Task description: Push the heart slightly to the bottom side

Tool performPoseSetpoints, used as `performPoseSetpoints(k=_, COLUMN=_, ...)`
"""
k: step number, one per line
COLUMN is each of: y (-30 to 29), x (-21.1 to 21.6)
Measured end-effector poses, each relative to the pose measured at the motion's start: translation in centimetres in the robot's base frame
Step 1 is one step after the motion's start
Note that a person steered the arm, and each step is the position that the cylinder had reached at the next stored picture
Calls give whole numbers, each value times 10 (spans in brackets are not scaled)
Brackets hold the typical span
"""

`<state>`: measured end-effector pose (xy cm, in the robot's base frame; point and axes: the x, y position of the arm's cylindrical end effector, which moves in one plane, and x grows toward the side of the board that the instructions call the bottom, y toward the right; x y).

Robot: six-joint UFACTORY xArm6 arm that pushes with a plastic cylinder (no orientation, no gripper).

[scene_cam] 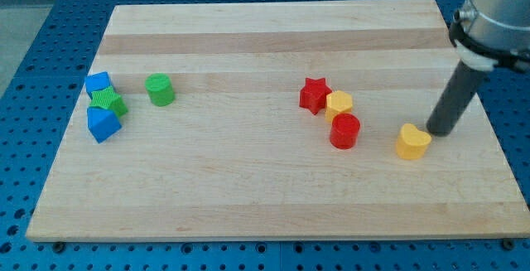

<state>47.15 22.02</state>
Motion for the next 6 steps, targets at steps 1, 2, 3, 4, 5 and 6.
performPoseSetpoints(k=1, y=-46, x=2)
performPoseSetpoints(k=2, y=-43, x=19)
performPoseSetpoints(k=3, y=-36, x=34)
performPoseSetpoints(k=4, y=-28, x=33)
performPoseSetpoints(k=5, y=-28, x=33)
performPoseSetpoints(k=6, y=-28, x=33)
